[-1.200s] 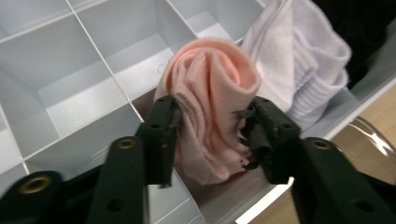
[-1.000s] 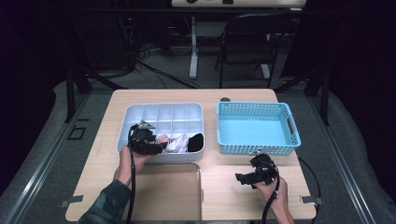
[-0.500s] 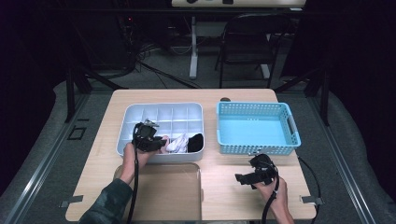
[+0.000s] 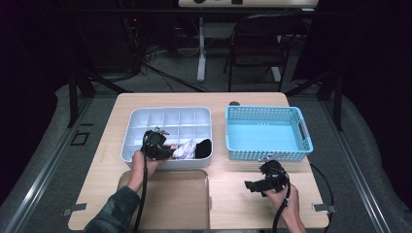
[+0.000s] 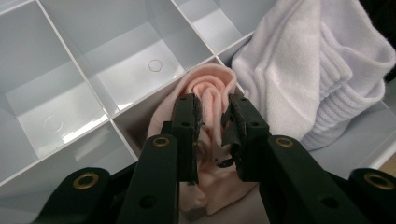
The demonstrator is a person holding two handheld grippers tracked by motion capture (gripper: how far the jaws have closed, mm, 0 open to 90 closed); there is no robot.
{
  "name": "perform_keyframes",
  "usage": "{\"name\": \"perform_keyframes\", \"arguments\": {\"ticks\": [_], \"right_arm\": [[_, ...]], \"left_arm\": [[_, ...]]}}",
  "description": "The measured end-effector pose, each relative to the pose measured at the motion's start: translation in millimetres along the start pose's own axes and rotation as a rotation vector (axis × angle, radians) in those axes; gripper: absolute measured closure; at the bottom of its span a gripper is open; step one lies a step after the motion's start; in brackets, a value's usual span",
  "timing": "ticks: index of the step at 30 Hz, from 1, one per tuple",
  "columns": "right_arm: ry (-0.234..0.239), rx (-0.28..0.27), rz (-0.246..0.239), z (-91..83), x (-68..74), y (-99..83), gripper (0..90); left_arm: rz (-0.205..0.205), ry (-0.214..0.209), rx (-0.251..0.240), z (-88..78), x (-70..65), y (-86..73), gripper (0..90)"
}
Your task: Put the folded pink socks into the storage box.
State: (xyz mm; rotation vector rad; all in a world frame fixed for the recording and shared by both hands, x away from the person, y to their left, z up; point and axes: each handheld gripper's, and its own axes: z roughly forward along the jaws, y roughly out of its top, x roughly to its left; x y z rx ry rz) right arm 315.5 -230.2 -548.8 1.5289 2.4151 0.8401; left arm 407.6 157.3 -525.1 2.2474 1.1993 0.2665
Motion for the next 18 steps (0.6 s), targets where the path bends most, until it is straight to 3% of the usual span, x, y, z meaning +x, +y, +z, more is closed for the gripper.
{"name": "perform_keyframes", "arguments": {"ticks": [7,14,18], "right_arm": [[0.002,0.003,-0.002,-0.4,-0.1,0.2,5.9],[-0.004,-0.002,-0.001,-1.3,-0.8,-0.2,5.9],[-0.004,-0.005,0.000,-1.6,-0.7,-0.3,5.7]], "left_arm": [[0.007,0.003,-0.016,-3.1,0.3,0.3,72.3],[-0.028,0.009,-0.096,-21.7,3.6,0.2,48.6],[-0.021,0.020,-0.137,-32.5,2.1,-3.0,39.6]]}}
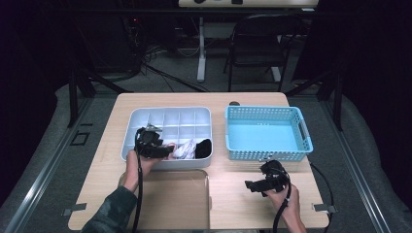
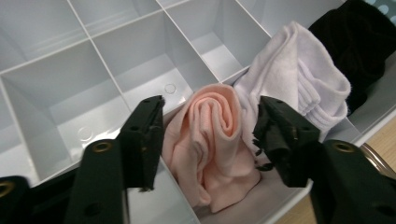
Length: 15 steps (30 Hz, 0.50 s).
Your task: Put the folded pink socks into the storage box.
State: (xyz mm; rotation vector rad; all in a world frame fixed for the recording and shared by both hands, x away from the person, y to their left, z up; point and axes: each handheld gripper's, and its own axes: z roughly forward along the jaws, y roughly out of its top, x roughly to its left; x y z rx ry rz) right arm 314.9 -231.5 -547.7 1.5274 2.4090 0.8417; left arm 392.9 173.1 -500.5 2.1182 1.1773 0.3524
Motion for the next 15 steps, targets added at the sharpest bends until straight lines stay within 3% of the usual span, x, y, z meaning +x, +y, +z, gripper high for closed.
{"name": "perform_keyframes", "arguments": {"ticks": [11,15], "right_arm": [[0.015,-0.009,0.009,-0.3,-1.7,-0.9,4.4],[0.019,-0.016,0.012,0.7,-1.6,0.1,4.4]], "left_arm": [[0.029,0.027,-0.102,-27.3,-4.9,-14.8,15.3],[0.027,0.043,-0.109,-35.2,-2.4,-23.6,8.6]]}}
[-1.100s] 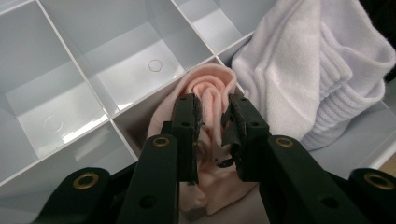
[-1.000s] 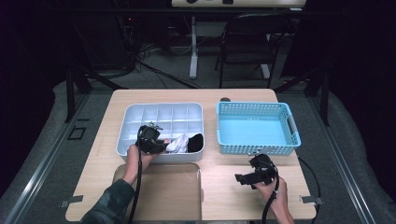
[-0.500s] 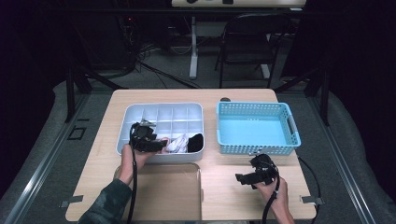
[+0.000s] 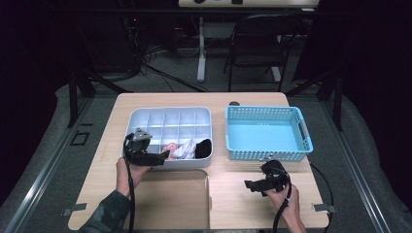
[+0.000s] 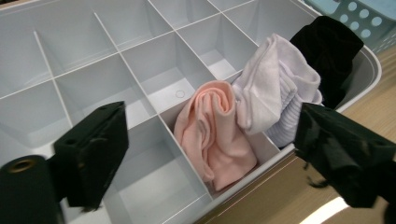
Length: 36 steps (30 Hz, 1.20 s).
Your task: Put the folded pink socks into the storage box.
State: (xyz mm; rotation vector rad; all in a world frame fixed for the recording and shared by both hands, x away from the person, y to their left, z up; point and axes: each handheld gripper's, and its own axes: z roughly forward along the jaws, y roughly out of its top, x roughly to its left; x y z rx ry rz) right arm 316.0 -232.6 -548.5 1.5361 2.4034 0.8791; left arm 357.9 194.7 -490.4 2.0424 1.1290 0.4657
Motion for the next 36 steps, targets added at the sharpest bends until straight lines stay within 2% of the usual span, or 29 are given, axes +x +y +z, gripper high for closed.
{"name": "perform_keyframes", "arguments": {"ticks": [6,13,17,18,25,36], "right_arm": [[0.022,-0.002,0.003,3.4,0.0,1.8,4.2],[0.028,0.001,-0.006,6.5,1.4,3.1,2.9],[0.025,-0.025,0.016,7.2,3.0,1.5,0.4],[0.030,-0.013,0.005,5.9,2.0,1.9,0.0],[0.033,-0.027,0.006,4.8,2.1,1.0,0.0],[0.036,-0.016,-0.005,7.0,5.0,1.4,0.0]], "left_arm": [[-0.034,0.017,-0.006,-12.9,8.3,-16.7,0.2],[-0.074,0.051,-0.022,-33.8,20.5,-39.4,0.1],[-0.097,0.074,-0.013,-44.0,27.9,-55.3,0.1],[-0.101,0.081,-0.009,-46.3,29.5,-59.7,0.2],[-0.148,0.124,-0.002,-64.4,41.9,-84.4,0.2],[-0.189,0.203,0.035,-81.4,53.2,-108.7,0.5]]}}
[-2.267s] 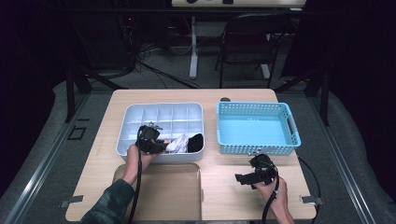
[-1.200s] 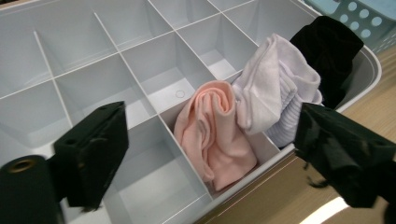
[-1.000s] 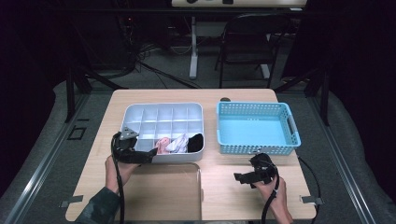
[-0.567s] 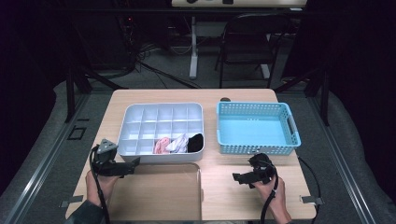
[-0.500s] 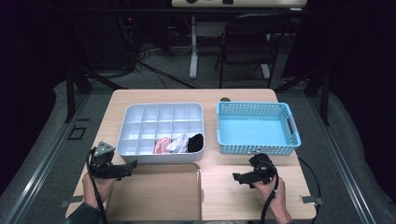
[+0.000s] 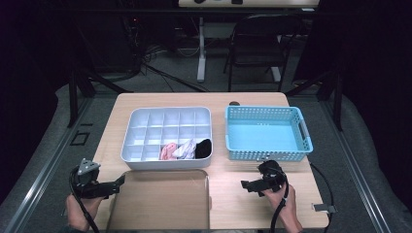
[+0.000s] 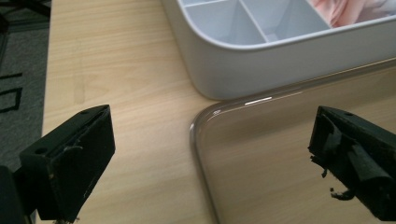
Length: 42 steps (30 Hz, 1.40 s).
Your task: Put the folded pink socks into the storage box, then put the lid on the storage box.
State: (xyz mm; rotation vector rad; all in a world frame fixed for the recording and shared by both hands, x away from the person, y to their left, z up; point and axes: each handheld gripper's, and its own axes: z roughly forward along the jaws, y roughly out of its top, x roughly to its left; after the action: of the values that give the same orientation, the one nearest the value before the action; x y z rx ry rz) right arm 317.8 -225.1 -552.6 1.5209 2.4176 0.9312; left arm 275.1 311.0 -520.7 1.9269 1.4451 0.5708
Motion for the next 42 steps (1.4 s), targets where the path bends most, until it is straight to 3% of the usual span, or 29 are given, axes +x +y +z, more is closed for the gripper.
{"name": "perform_keyframes", "arguments": {"ticks": [7,13,15,19,21,22,27,32,42], "right_arm": [[-0.003,0.011,-0.003,0.8,-0.1,0.2,0.0],[-0.002,0.011,0.000,0.2,-0.7,0.0,0.0],[-0.004,0.013,0.000,0.2,-0.8,0.0,0.0],[-0.007,0.017,0.000,2.1,-1.2,0.6,0.0],[-0.005,0.022,-0.002,2.1,-1.0,0.6,0.0],[-0.008,0.019,0.000,2.0,-0.6,0.3,0.0],[-0.011,0.020,0.002,1.3,-1.0,-0.1,0.2],[-0.009,0.025,-0.002,0.8,-0.7,0.0,0.4],[-0.016,0.021,-0.004,0.5,1.3,0.2,0.5]], "left_arm": [[-0.023,0.023,0.035,-4.4,8.9,-11.5,4.9],[-0.007,0.022,0.067,-8.2,5.1,-17.8,15.2],[-0.007,0.046,0.092,-8.4,4.0,-20.4,24.0],[-0.003,0.052,0.151,-8.0,1.6,-26.3,39.7],[-0.005,0.051,0.179,-7.2,0.4,-29.1,54.8],[0.003,0.058,0.196,-6.8,0.2,-30.0,58.3],[0.004,0.034,0.256,-3.6,-1.3,-33.0,77.5],[-0.001,0.013,0.303,1.6,-3.5,-33.3,85.0],[-0.006,-0.021,0.358,9.8,-3.6,-33.2,89.1]]}}
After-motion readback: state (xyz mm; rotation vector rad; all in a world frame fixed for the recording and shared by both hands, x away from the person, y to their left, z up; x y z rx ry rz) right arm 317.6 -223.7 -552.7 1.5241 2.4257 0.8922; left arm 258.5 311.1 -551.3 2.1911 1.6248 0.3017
